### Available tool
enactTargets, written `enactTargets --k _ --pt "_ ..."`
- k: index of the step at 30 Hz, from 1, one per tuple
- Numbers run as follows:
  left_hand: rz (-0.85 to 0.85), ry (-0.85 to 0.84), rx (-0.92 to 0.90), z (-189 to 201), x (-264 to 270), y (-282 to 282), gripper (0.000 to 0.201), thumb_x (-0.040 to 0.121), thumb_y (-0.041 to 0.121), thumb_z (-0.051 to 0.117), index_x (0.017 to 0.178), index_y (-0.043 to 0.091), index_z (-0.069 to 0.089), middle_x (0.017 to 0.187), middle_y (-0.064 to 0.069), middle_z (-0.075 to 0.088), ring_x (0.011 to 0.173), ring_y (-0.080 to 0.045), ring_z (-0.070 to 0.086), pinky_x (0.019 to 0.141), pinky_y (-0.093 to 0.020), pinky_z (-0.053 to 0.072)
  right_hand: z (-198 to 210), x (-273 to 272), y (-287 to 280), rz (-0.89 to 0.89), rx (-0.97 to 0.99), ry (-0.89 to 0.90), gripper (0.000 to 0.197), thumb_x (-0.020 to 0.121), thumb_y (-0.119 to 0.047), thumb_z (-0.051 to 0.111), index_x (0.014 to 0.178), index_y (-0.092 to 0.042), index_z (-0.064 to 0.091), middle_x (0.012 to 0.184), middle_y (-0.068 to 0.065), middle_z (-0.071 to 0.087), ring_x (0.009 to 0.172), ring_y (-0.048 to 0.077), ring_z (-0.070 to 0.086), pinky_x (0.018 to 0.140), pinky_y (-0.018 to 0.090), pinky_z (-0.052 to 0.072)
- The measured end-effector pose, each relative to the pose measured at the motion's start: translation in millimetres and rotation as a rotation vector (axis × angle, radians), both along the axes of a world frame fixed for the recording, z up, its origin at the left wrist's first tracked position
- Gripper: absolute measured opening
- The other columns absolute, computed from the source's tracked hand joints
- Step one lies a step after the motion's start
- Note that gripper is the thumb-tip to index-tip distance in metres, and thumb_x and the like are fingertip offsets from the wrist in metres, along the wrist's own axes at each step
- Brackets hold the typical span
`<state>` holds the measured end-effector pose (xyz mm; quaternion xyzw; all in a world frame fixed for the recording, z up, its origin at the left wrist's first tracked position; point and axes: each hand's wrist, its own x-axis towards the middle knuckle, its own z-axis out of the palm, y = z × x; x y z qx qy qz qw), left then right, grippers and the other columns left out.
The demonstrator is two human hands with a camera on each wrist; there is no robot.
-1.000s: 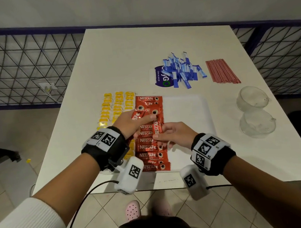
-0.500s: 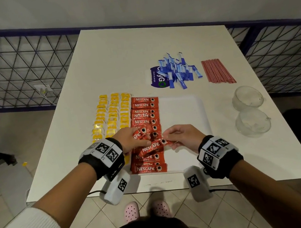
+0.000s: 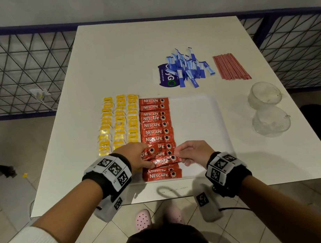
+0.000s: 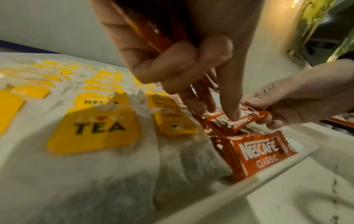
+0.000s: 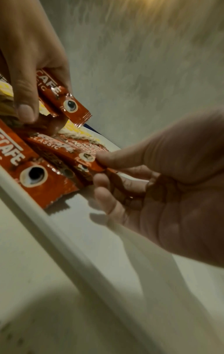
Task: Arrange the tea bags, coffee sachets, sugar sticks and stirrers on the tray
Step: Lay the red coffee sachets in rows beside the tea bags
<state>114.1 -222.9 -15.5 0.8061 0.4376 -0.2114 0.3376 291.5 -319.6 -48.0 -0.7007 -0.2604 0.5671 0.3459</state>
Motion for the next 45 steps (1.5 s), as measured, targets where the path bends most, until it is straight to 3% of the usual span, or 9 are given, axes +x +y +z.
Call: enactTargets --k 5,14,25,30,33,36,40,42,45 --pt "-0.089 0.068 0.086 -3.7 2.4 3.5 0.048 0.087 0.039 0.060 0.130 0.023 0.048 0.132 0.003 0.054 0.119 -0.018 0.051 0.097 -0.033 0.044 -5.4 -2.3 0.1 -0.023 -0.026 -0.034 0.007 0.079 -0.011 0.071 0.078 -0.015 0.066 0.069 0.001 0.064 0.061 0.010 0.056 0.064 0.023 0.050" --pt "-0.157 0.094 0.124 -5.8 2.2 0.8 0.052 0.085 0.048 0.059 0.129 0.025 0.046 0.130 0.005 0.054 0.117 -0.016 0.052 0.092 -0.031 0.044 -8.4 -4.1 -1.2 -0.060 -0.051 -0.060 0.008 0.078 -0.009 0.072 0.078 -0.011 0.064 0.065 0.002 0.061 0.055 0.010 0.052 0.058 0.019 0.047" --pt "-0.197 0.124 0.181 -5.0 2.5 0.9 0.050 0.088 0.045 0.056 0.132 0.024 0.042 0.134 0.004 0.050 0.120 -0.018 0.050 0.094 -0.033 0.044 -7.5 -8.1 1.8 -0.032 -0.081 -0.041 0.009 0.078 -0.003 0.070 0.077 -0.006 0.062 0.063 0.006 0.062 0.053 0.012 0.057 0.063 0.022 0.052" --pt "-0.198 0.114 0.178 -5.6 0.2 0.6 0.047 0.089 0.045 0.055 0.130 0.024 0.045 0.132 0.004 0.052 0.118 -0.017 0.051 0.093 -0.033 0.045 -5.4 -8.7 1.0 -0.007 -0.065 -0.065 0.010 0.078 -0.007 0.071 0.081 -0.006 0.062 0.065 0.005 0.062 0.054 0.011 0.057 0.062 0.019 0.052" --pt "-0.179 0.104 0.150 -4.6 -0.9 1.6 0.049 0.088 0.046 0.056 0.131 0.026 0.045 0.132 0.005 0.053 0.118 -0.017 0.052 0.095 -0.034 0.046 -4.3 -6.5 0.3 -0.012 -0.052 -0.107 0.013 0.077 -0.012 0.073 0.082 -0.007 0.063 0.066 0.005 0.062 0.057 0.013 0.056 0.067 0.025 0.053" --pt "-0.144 0.068 0.086 -0.1 -1.9 5.0 0.050 0.086 0.047 0.058 0.130 0.025 0.047 0.128 0.004 0.056 0.115 -0.017 0.054 0.095 -0.033 0.046 3.7 -2.1 2.3 0.004 -0.004 -0.146 0.016 0.076 -0.019 0.075 0.085 -0.013 0.063 0.071 0.004 0.061 0.061 0.016 0.055 0.070 0.031 0.050" --pt "-0.051 -0.083 -0.069 9.8 3.2 7.9 0.046 0.083 0.041 0.065 0.122 0.021 0.055 0.119 0.001 0.062 0.104 -0.015 0.057 0.091 -0.027 0.045 30.2 -7.3 11.7 0.161 0.115 -0.150 0.022 0.075 -0.028 0.075 0.095 -0.027 0.063 0.082 -0.003 0.061 0.071 0.016 0.057 0.069 0.031 0.048" --pt "-0.018 -0.182 -0.138 15.1 8.6 7.2 0.042 0.082 0.036 0.067 0.119 0.019 0.058 0.115 0.002 0.063 0.100 -0.013 0.056 0.086 -0.022 0.043 42.6 -14.0 18.6 0.216 0.167 -0.139 0.025 0.077 -0.026 0.074 0.099 -0.026 0.063 0.082 -0.005 0.060 0.068 0.013 0.057 0.065 0.027 0.048" --pt "0.032 -0.270 -0.198 20.6 14.2 7.0 0.038 0.081 0.034 0.068 0.115 0.019 0.062 0.108 0.003 0.064 0.094 -0.010 0.056 0.073 -0.014 0.043 51.3 -19.8 28.7 0.248 0.223 -0.137 0.013 0.079 -0.016 0.071 0.089 -0.018 0.063 0.074 -0.002 0.060 0.059 0.013 0.055 0.064 0.026 0.049"
